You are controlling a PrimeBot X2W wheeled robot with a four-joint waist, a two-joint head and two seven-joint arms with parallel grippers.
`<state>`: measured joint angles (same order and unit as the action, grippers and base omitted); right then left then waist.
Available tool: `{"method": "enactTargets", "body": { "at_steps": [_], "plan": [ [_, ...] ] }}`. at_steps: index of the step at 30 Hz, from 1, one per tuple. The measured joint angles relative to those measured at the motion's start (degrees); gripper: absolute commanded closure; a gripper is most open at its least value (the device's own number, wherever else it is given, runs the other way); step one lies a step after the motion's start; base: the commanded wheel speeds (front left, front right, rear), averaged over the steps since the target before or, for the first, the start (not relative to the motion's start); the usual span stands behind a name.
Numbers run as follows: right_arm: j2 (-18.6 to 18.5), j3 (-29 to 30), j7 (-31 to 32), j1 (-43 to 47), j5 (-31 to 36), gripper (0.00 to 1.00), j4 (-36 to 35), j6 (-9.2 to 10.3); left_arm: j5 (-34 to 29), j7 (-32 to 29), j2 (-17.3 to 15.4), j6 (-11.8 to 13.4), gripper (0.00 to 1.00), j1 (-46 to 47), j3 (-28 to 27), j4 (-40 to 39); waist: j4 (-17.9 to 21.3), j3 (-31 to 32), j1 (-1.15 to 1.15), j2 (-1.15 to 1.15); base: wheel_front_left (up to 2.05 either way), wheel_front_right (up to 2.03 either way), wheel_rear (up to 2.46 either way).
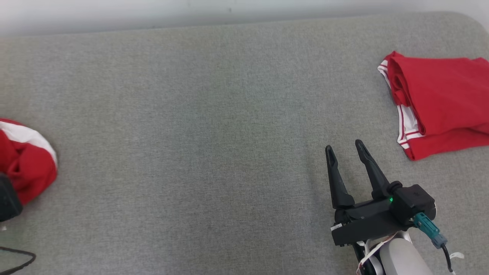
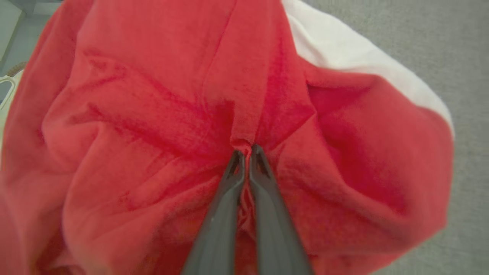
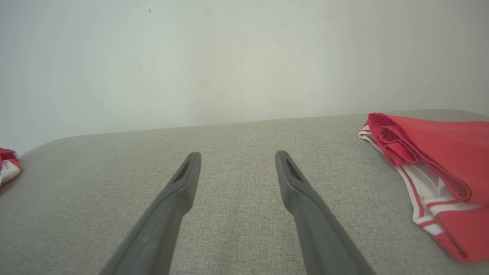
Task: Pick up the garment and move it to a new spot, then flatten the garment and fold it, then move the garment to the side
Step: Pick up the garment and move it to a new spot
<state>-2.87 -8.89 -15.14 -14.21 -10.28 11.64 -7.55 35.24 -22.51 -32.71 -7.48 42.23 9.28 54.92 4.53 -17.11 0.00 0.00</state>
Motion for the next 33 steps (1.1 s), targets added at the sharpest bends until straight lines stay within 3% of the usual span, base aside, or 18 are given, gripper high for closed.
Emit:
{"method": "enactTargets", "body": {
  "at_steps": [10, 20, 28, 33],
  "plan": [
    [0.0, 1.2, 0.0, 0.9, 0.2, 0.00, 0.9, 0.00, 2.9, 9.2, 0.8, 0.0, 1.00, 2.1, 3.8, -13.7, -2.1, 3.9, 0.00, 0.00, 0.00, 0.00, 0.00],
    [0.0, 2.5, 0.0, 1.6, -0.8, 0.00, 0.8, 0.00, 3.6, 11.0, 0.7, 0.0, 1.00, 3.8, 8.3, -30.0, -2.0, 7.3, -0.01, 0.00, 0.00, 0.00, 0.00],
    [0.0, 2.9, 0.0, 2.8, -2.4, 0.00, 0.8, 0.00, 3.7, 9.3, 5.3, 2.5, 1.00, 3.4, 11.3, -43.1, 2.0, 8.1, 0.00, 0.00, 0.00, 0.00, 0.00],
    [0.0, 3.2, 0.0, 2.9, -2.7, 0.00, 0.8, 0.00, 4.2, 9.0, 8.9, 2.9, 1.00, 1.8, 13.7, -47.1, 4.9, 8.1, 0.00, 0.00, 0.00, 0.00, 0.00]
  ]
}}
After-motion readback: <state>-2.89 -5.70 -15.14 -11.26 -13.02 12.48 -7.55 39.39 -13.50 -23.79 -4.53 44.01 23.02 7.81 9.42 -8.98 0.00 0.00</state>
